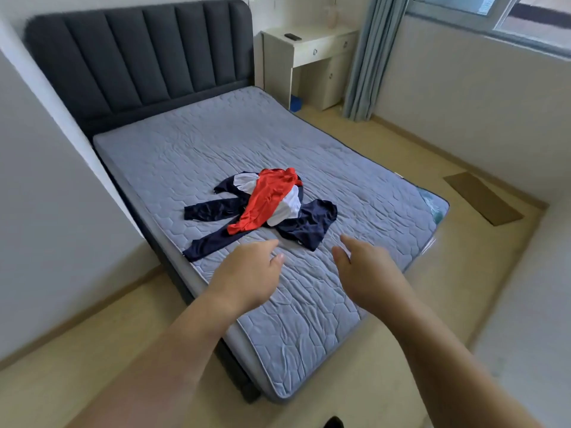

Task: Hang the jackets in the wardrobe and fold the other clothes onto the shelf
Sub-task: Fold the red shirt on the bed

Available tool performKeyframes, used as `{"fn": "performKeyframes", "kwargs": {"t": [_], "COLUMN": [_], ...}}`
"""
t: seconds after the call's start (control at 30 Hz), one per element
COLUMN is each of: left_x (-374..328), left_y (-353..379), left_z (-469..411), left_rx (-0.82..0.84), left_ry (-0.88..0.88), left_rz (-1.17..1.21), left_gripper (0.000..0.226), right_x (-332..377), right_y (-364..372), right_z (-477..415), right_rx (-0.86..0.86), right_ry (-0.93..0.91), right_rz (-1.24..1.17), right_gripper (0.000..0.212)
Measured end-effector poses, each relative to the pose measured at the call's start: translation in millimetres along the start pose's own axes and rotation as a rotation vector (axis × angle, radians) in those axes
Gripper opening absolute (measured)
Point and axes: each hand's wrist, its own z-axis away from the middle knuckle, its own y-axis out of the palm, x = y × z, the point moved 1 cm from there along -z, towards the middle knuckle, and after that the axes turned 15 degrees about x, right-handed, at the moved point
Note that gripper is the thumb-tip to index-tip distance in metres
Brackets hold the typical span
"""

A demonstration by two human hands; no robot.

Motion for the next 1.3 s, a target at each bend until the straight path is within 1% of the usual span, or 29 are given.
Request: {"fn": "performKeyframes", "kwargs": {"t": [0.07,0.2,0.33,0.47,0.53,0.6,0.7,0.77,0.9,0.97,1.07,1.13,1.23,1.3], "left_x": [-12.3,-27.0,-14.9,33.4,63.3,92.2,130.9,160.4,224.6,252.5,283.4,296.6,305.3,304.8], "left_y": [11.9,27.6,39.1,65.5,85.8,106.0,132.5,150.7,184.5,200.9,222.9,230.3,233.5,231.7], "left_z": [-27.2,-85.2,-151.8,-245.9,-301.7,-359.8,-441.8,-492.8,-577.0,-612.8,-660.4,-687.9,-722.8,-739.1], "left_rx": [0.043,0.089,0.129,0.232,0.309,0.359,0.372,0.384,0.431,0.438,0.438,0.392,0.312,0.286], "left_ry": [-0.06,-0.113,-0.203,-0.317,-0.365,-0.382,-0.386,-0.409,-0.54,-0.573,-0.533,-0.496,-0.447,-0.461], "left_rz": [0.023,0.014,-0.008,-0.016,-0.045,-0.087,-0.091,-0.103,-0.13,-0.141,-0.151,-0.151,-0.148,-0.142], "left_gripper": [0.05,0.049,0.048,0.047,0.044,0.042,0.042,0.041,0.048,0.049,0.051,0.053,0.058,0.061], "right_x": [-24.6,-62.7,-93.2,-123.9,-138.6,-150.7,-166.2,-178.4,-206.2,-220.6,-244.4,-259.8,-277.8,-286.3], "right_y": [-15.7,-37.1,-38.1,-13.5,6.6,30.6,70.7,99.0,153.7,177.1,203.9,217.1,232.9,238.9], "right_z": [-25.6,-88.5,-161.4,-251.0,-300.6,-351.8,-426.6,-474.8,-551.2,-581.2,-617.1,-632.9,-641.2,-638.5], "right_rx": [0.038,0.131,0.2,0.276,0.331,0.368,0.419,0.437,0.554,0.591,0.617,0.617,0.617,0.618], "right_ry": [-0.015,-0.014,-0.013,-0.014,-0.012,-0.029,-0.067,-0.072,-0.02,-0.022,-0.036,-0.03,0.034,0.056], "right_rz": [0.033,0.043,0.053,0.055,0.034,0.014,-0.002,-0.023,-0.051,-0.038,0.014,0.029,-0.046,-0.067], "right_gripper": [0.045,0.04,0.035,0.035,0.035,0.034,0.036,0.039,0.055,0.056,0.05,0.047,0.055,0.056]}}
